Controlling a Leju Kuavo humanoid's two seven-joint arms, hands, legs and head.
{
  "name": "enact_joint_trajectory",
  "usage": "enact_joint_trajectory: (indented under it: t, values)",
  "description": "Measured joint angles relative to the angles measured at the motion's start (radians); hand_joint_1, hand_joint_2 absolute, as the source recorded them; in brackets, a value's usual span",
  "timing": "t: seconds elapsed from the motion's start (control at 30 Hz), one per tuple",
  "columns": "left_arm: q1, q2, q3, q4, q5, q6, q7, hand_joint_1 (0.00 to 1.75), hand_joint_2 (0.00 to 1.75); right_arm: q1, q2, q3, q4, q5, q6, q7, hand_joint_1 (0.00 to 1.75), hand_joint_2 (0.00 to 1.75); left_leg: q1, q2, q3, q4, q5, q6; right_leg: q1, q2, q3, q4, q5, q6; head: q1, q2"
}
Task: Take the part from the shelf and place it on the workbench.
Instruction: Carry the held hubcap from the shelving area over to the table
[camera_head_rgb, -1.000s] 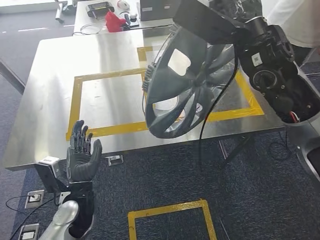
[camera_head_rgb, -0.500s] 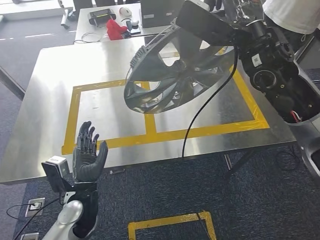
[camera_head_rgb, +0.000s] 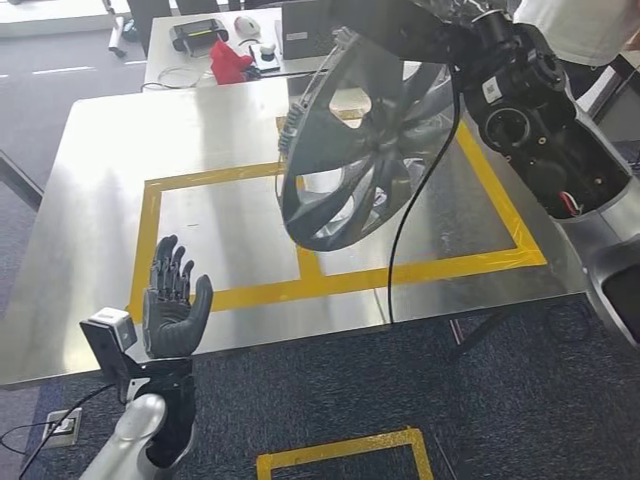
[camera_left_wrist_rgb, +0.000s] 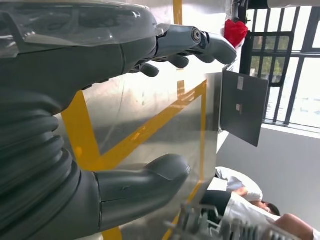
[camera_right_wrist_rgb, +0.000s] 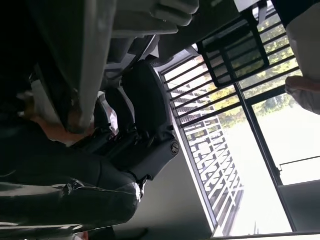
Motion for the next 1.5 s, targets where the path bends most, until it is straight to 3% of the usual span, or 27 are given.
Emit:
enact_joint_trajectory:
  t: [0.23,0.63,1.0,1.5]
  values:
    - [0.004,-0.006,0.0,0.011,-0.002,0.001,-0.007,0.0,1.75,-0.016,0.033,0.034,0.072,-0.004,0.002,-0.01,1.75,1.75,-0.001,-0.01,-0.004,0.003,-0.002,0.009,0.0,-0.011,0.005,-0.013,0.002,0.005,0.014,0.0]
    - [0.007,-0.006,0.0,0.014,-0.002,0.023,0.0,0.0,1.75,-0.028,0.075,0.057,0.135,0.038,-0.096,-0.025,1.75,1.75,0.002,-0.009,-0.003,0.002,0.001,0.015,0.003,-0.01,0.005,-0.014,0.005,0.01,0.01,0.0]
    - [0.012,-0.004,0.0,0.014,0.005,0.027,0.0,0.0,1.75,0.017,0.085,0.088,0.181,-0.049,0.072,-0.062,1.75,1.75,0.004,-0.009,-0.003,0.001,0.002,0.014,0.004,-0.009,0.005,-0.014,0.005,0.01,0.009,0.0]
    - [0.018,-0.002,0.0,0.014,-0.01,0.007,0.0,0.0,1.75,0.033,0.089,0.102,0.253,-0.007,0.009,-0.026,1.75,1.75,0.004,-0.009,-0.003,0.001,0.002,0.014,0.005,-0.01,0.005,-0.014,0.005,0.01,0.009,0.0]
